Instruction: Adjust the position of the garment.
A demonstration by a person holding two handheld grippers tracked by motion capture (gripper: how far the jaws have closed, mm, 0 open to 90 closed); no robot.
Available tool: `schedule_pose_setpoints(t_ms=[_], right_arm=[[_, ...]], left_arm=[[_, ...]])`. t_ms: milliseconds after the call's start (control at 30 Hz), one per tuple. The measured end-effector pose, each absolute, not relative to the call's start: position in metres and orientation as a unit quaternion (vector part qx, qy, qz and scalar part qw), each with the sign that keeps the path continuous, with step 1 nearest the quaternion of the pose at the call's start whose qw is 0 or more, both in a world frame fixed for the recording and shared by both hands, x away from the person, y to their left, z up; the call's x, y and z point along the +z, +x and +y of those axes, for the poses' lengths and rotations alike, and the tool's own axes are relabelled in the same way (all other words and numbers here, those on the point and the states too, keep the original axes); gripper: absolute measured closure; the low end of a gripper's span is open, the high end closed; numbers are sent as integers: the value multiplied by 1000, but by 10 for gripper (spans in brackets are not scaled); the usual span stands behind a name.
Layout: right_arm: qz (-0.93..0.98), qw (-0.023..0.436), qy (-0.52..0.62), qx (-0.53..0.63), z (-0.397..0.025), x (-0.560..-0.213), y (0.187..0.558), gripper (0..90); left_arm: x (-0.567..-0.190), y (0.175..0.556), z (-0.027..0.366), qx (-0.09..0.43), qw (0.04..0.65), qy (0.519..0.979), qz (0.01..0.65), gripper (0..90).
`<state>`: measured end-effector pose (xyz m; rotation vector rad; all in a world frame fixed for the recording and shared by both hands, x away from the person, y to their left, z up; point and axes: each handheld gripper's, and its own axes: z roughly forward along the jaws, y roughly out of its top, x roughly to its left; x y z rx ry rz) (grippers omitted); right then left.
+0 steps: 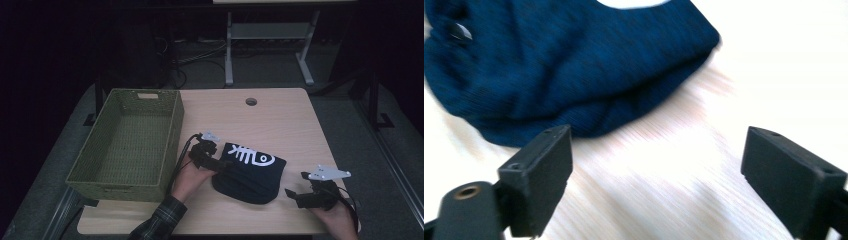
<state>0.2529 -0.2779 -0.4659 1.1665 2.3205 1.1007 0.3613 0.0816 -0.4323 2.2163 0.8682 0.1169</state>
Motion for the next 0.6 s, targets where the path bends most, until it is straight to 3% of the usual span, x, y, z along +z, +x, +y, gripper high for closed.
schedule_pose_setpoints(t_ms=[200,600], right_arm=[[810,169,425,366,-280,-476,261,27],[813,185,434,340,-280,-482,265,25]], left_arm=[[-446,363,77,48,343,877,333,170],[-460,366,76,34,333,883,329,153]])
